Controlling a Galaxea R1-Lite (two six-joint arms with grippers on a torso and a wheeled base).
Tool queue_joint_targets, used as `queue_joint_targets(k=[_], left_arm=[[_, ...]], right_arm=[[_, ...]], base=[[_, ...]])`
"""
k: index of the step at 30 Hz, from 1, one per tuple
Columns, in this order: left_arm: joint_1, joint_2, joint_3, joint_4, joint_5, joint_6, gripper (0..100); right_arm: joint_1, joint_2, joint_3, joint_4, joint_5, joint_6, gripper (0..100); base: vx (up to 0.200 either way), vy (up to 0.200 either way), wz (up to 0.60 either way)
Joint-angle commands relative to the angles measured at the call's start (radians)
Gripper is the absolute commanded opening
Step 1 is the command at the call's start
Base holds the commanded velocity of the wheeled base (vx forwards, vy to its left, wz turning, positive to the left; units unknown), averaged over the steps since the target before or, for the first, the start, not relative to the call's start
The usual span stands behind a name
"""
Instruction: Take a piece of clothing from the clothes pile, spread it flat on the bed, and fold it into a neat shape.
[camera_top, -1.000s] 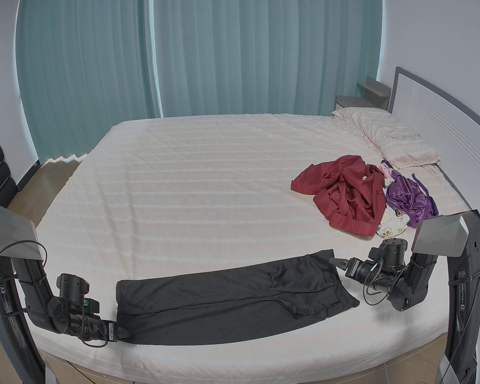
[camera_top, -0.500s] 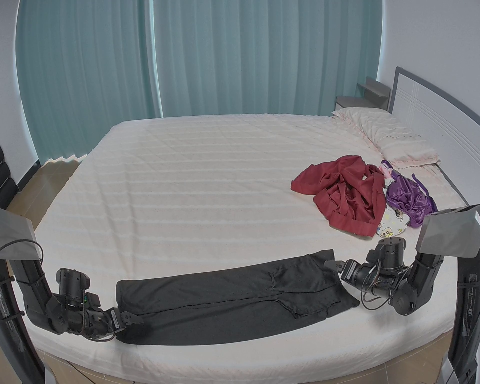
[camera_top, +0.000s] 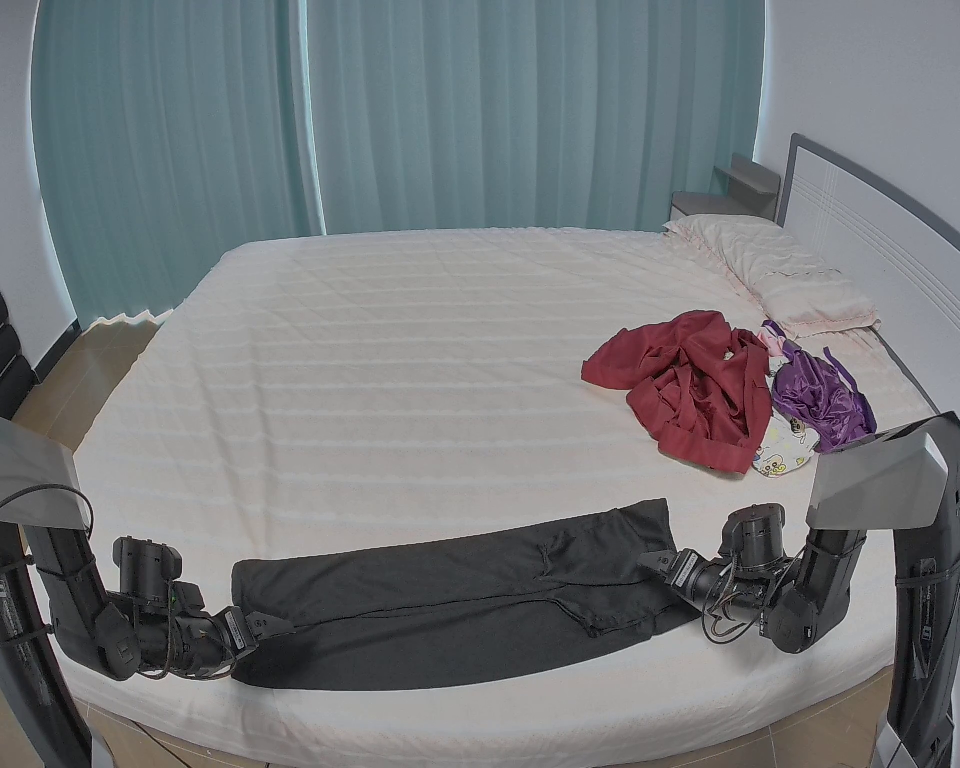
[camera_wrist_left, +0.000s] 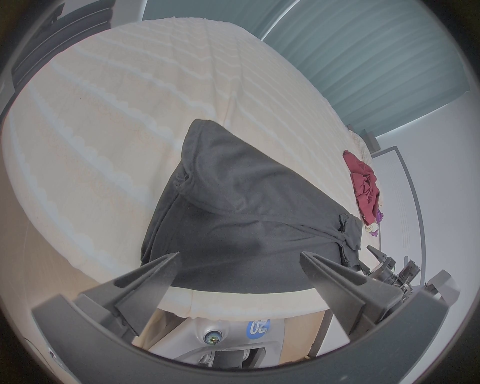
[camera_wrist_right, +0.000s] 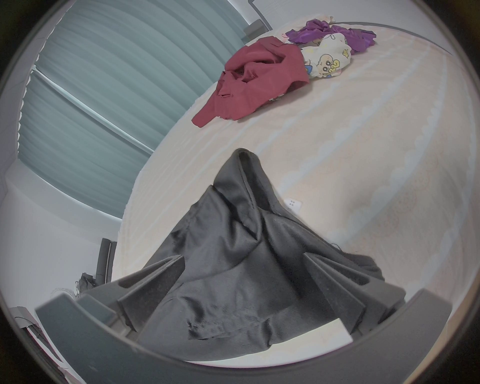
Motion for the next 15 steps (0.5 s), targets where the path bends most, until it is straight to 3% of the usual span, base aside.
queue_joint_targets(k=[1, 8, 9, 15], left_arm=[[-0.002, 0.010, 0.001, -0.001, 0.002, 0.000, 100], [-0.002, 0.010, 0.001, -0.001, 0.002, 0.000, 100], [-0.002, 0.010, 0.001, -0.001, 0.002, 0.000, 100], [-0.002, 0.010, -0.002, -0.002, 0.002, 0.000, 100]], right_arm=[[0.001, 0.019, 0.000, 0.012, 0.000, 0.000, 100], [0.004, 0.042, -0.034, 0.017, -0.014, -0.001, 100], [0.007, 0.045, -0.039, 0.017, -0.025, -0.003, 0], [0.022, 0.054, -0.004, 0.015, -0.072, -0.049, 0]], base=[[0.000, 0.000, 0.00], [0.000, 0.000, 0.00], [0.000, 0.000, 0.00], [0.000, 0.000, 0.00]])
